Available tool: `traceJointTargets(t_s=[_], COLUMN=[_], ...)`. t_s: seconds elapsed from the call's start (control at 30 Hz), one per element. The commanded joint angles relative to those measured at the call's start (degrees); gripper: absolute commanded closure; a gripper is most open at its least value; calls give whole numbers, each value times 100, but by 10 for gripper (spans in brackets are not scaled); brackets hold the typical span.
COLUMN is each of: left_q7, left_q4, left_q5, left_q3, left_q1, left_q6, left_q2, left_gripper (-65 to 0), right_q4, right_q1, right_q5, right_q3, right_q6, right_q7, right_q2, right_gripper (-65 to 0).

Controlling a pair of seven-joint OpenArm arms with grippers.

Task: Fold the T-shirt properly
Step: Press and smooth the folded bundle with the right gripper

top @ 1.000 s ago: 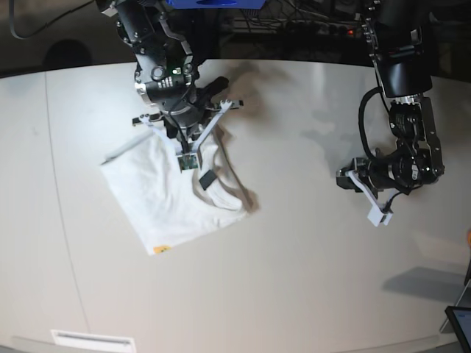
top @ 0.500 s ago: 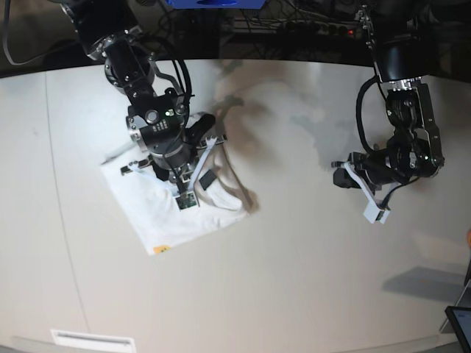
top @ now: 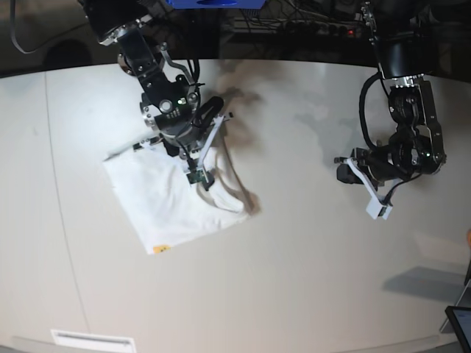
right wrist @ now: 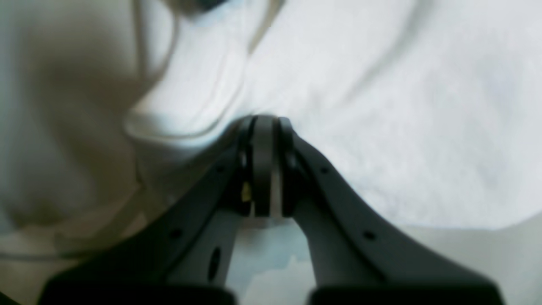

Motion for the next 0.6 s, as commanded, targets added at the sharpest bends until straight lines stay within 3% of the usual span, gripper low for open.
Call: traceJointTargets(t_s=[0.0, 0.2, 0.33, 0.43, 0.57], left_q7=[-95, -69, -51, -69, -51], left_q4=[103, 112, 358, 648, 771], left_q5=[-99, -108, -99, -99, -99], left_q3=[-45, -1117, -1407, -1416, -1592], left_q1=[-100, -3, 138, 322, 410], left_q6=[2, 2, 2, 2, 2], left_q2=[-89, -107, -371, -599, -590], left_gripper=[-20, -20, -20, -20, -20], right_q4=[-8, -395, -676, -799, -1142], right_q1=[61, 105, 369, 729, 1274], right_q5=[21, 21, 126, 733, 1595], right_q3=[-5, -14, -128, -198, -190], right_q6=[8, 8, 8, -18, -18], right_q7=[54, 247, 344, 344, 405], right_q2=[-132, -598, -704, -704, -704], right_gripper=[-36, -36, -36, -36, -36])
